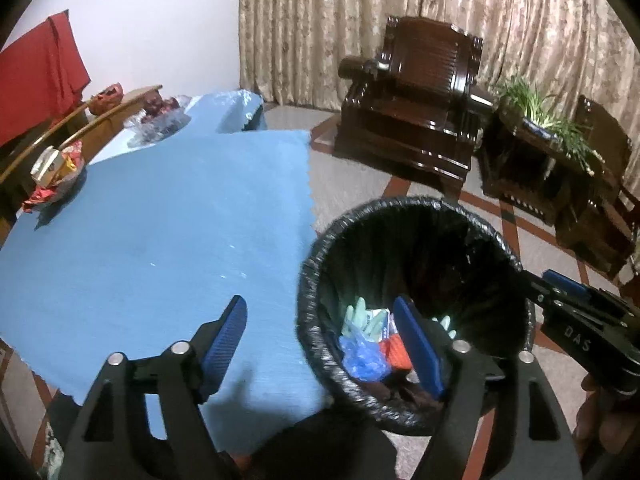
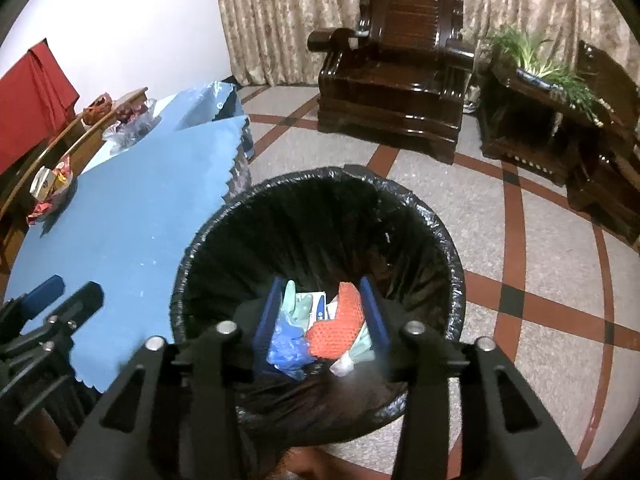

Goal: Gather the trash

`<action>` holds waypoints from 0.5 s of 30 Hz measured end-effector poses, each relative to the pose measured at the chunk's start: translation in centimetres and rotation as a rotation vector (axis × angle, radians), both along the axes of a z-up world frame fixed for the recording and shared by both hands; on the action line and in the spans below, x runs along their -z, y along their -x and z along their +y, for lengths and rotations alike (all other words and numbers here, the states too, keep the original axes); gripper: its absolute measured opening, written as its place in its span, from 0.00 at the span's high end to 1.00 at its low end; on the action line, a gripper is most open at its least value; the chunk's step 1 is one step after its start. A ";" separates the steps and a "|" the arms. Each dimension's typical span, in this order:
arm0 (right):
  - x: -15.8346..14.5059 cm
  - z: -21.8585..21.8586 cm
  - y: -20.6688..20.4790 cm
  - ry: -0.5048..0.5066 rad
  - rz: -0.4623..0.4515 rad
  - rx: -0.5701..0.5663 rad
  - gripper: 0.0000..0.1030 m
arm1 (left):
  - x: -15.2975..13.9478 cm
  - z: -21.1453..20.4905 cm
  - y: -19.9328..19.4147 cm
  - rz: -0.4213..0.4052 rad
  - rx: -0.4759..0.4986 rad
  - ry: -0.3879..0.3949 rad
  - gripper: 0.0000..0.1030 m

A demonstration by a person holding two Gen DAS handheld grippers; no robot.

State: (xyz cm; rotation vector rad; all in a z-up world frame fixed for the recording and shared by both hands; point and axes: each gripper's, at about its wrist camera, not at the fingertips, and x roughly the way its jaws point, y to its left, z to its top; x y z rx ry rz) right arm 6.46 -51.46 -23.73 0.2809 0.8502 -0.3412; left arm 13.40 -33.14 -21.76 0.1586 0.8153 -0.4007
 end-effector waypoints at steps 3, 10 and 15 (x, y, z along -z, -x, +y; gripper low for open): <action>-1.7 1.1 0.8 -0.002 -0.022 0.028 0.49 | -1.4 2.7 0.4 -0.034 -0.026 -0.008 0.14; -6.7 6.5 3.2 0.079 -0.100 0.048 0.14 | -5.6 9.6 1.7 -0.147 -0.079 -0.014 0.06; -9.5 10.3 4.3 0.122 -0.131 0.059 0.09 | -8.1 14.4 2.2 -0.186 -0.108 -0.002 0.06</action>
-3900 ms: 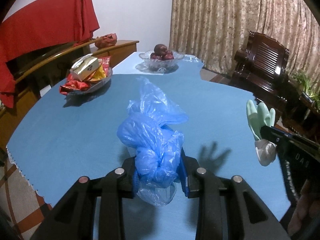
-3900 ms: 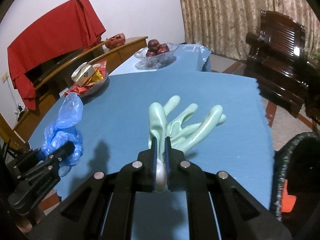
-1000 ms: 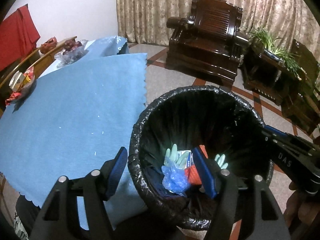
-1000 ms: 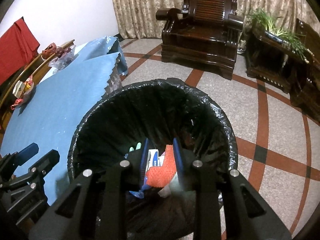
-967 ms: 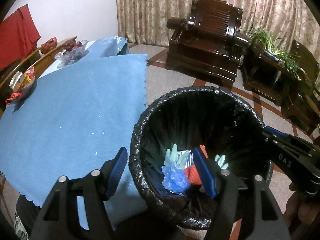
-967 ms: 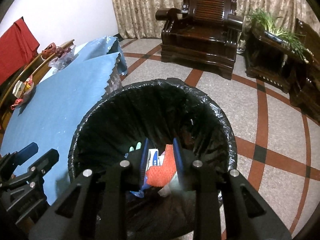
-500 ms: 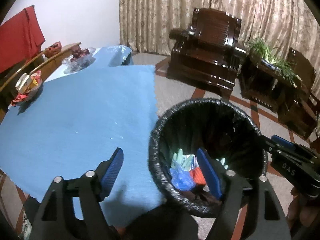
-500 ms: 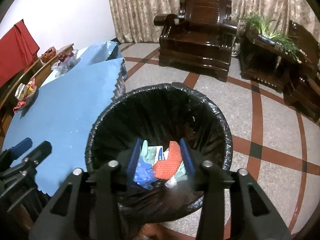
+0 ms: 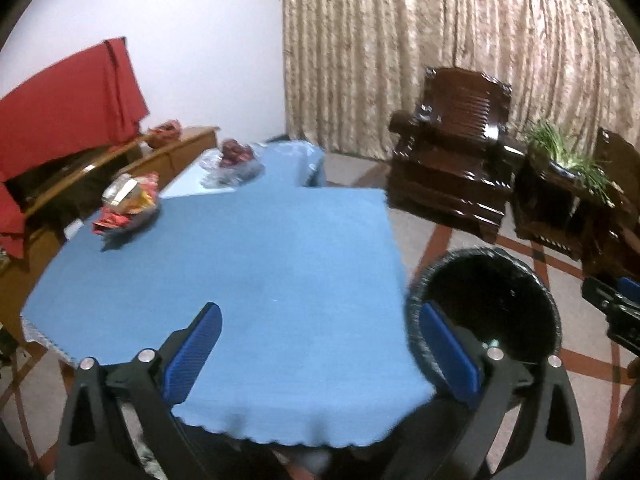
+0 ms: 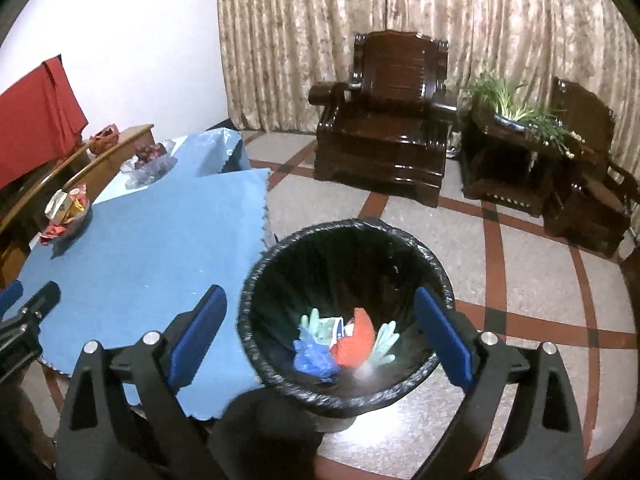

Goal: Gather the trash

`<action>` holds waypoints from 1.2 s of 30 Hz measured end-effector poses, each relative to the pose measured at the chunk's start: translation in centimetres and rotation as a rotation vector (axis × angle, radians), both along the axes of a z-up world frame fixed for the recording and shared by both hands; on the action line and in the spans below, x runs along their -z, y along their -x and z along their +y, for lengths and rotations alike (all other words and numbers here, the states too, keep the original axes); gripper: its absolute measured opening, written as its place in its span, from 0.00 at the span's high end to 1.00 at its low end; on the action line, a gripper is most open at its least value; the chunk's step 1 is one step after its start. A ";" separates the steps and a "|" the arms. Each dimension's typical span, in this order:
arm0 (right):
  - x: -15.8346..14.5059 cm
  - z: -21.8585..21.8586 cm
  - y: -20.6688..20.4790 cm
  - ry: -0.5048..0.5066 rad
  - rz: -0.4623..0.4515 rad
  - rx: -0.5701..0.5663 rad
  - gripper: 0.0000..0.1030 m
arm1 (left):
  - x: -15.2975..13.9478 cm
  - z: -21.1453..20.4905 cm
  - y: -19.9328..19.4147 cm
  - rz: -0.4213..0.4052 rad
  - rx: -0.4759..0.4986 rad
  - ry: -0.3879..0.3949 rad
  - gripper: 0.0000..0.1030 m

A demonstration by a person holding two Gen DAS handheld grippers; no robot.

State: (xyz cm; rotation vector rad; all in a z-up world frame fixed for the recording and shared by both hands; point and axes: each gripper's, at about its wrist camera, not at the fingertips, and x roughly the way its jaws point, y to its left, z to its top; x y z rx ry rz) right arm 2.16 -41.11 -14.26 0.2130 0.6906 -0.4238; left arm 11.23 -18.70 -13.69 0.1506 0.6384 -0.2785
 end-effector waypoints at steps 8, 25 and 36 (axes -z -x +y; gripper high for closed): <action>-5.1 7.1 1.3 0.124 -0.049 0.027 0.05 | -5.5 9.4 1.5 -0.088 -0.116 0.072 0.06; -14.8 19.7 3.3 0.181 -0.305 -0.161 0.05 | -14.3 22.8 8.1 -0.323 -0.371 0.111 0.06; -16.2 21.1 6.4 0.200 -0.389 -0.102 0.05 | -15.3 24.6 10.9 -0.364 -0.430 0.123 0.06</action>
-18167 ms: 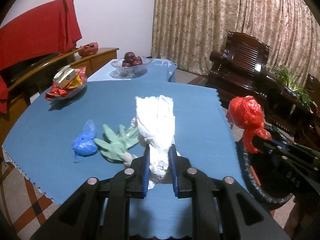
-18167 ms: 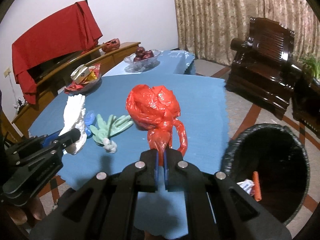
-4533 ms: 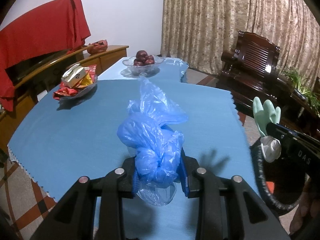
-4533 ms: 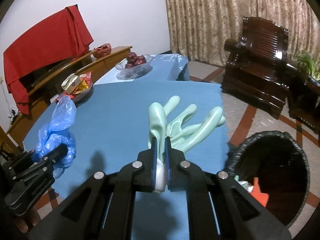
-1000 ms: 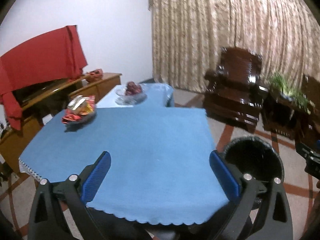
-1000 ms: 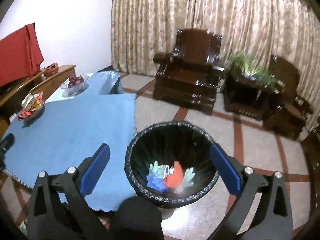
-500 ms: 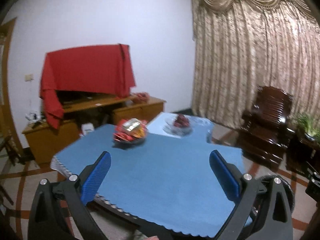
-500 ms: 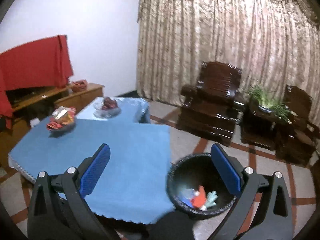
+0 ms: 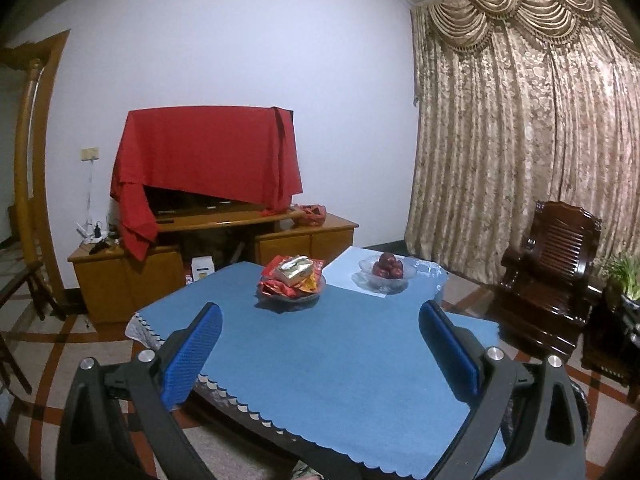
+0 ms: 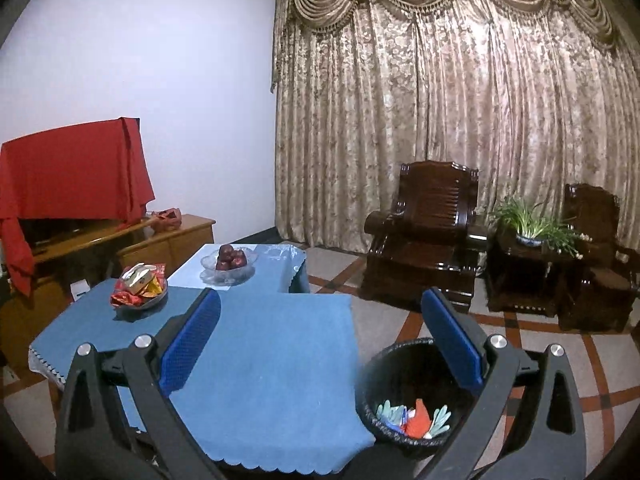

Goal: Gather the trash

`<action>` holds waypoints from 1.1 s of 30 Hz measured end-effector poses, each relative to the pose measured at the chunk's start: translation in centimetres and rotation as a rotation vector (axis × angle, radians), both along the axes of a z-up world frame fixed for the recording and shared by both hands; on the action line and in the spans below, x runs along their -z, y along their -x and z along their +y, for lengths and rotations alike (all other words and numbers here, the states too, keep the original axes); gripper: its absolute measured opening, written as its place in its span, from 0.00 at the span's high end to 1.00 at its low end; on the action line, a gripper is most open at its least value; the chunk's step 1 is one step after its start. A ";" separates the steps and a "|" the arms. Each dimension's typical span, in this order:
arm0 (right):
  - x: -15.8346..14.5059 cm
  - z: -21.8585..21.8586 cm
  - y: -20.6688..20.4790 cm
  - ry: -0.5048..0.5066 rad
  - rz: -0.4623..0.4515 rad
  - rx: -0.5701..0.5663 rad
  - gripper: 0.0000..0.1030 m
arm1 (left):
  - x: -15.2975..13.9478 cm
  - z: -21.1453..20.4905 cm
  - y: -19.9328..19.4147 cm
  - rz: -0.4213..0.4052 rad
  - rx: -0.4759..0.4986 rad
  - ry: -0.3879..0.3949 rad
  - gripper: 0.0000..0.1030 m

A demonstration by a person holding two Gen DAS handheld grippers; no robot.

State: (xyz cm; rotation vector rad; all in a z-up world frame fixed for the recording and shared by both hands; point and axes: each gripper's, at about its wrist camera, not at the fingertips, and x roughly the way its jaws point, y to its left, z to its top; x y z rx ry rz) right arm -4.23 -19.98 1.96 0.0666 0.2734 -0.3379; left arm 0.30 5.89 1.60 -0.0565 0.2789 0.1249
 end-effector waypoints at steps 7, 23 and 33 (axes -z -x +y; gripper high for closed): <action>0.3 -0.9 0.6 -0.008 0.009 0.015 0.05 | -0.7 -1.3 1.1 -0.031 -0.004 -0.037 0.06; 0.4 -3.0 1.6 -0.001 -0.007 0.079 0.05 | -0.5 -2.0 0.8 -0.013 0.032 -0.038 0.06; 0.2 -3.2 2.4 0.016 -0.027 0.115 0.05 | 0.2 -1.6 0.6 -0.004 0.044 -0.032 0.06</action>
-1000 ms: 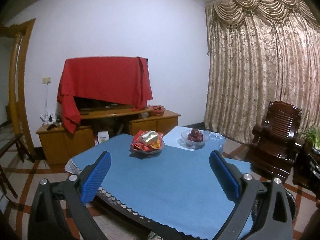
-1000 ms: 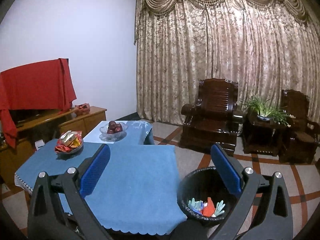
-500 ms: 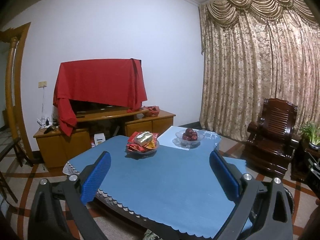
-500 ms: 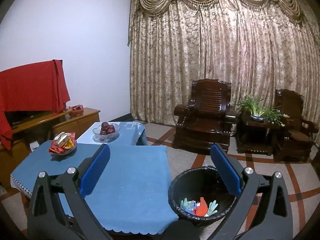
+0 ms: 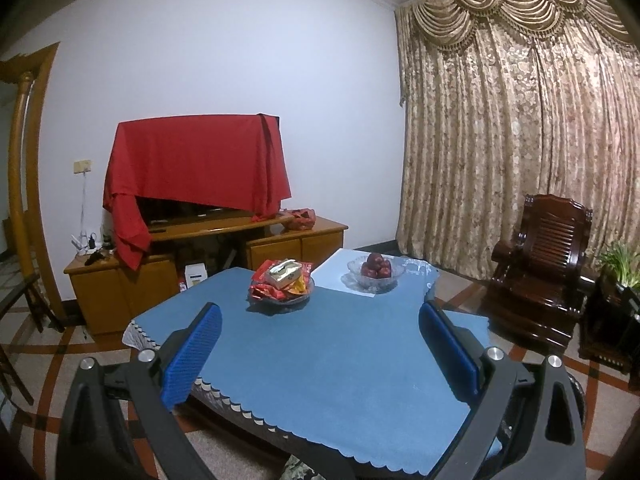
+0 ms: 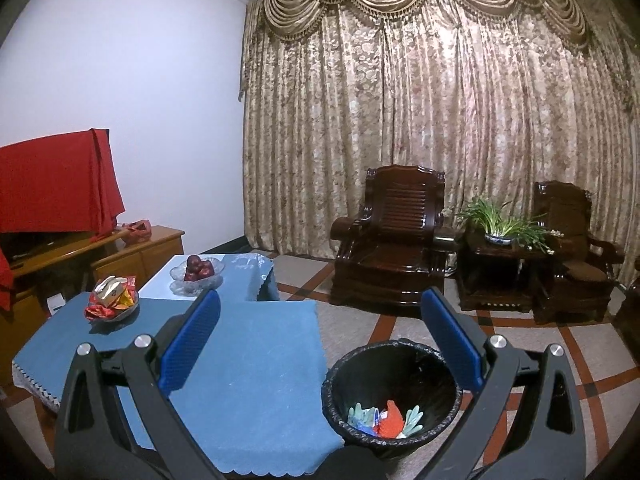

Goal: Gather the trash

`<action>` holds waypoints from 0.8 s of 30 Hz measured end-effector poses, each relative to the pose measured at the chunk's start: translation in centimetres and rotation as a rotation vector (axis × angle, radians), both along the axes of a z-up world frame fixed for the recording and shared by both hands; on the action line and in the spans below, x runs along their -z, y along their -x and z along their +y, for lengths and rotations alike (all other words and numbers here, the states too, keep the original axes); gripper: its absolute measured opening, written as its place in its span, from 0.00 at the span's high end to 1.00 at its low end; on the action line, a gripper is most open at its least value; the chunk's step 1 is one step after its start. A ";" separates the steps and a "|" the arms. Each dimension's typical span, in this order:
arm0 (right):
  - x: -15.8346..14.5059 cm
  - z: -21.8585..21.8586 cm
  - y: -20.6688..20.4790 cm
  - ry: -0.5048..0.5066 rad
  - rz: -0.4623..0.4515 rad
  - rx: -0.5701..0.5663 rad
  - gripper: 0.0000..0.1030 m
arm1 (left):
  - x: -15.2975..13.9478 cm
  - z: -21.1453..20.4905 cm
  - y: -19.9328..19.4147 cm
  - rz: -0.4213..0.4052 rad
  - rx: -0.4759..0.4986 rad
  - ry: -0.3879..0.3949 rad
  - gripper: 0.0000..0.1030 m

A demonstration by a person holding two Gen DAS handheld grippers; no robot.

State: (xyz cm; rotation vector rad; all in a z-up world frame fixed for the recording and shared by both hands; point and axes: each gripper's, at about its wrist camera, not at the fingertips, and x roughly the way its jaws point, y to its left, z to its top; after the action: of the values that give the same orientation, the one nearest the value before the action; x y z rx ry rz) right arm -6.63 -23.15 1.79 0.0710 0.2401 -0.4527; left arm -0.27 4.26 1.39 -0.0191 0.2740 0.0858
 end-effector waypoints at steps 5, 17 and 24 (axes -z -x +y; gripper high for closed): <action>0.0 -0.1 0.2 0.000 -0.001 0.002 0.05 | 0.0 -0.1 0.0 0.002 -0.001 0.001 0.06; 0.0 0.0 0.3 0.004 0.000 0.002 0.05 | 0.4 0.1 -0.2 0.010 -0.004 0.003 0.06; 0.0 0.0 0.2 0.007 0.001 0.001 0.05 | 0.4 0.2 -0.2 0.009 -0.005 0.006 0.06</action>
State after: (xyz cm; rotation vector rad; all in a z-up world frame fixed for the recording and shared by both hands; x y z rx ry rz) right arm -6.85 -23.16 1.80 0.0637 0.2398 -0.4546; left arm -0.09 4.46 1.00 -0.0249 0.2834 0.0898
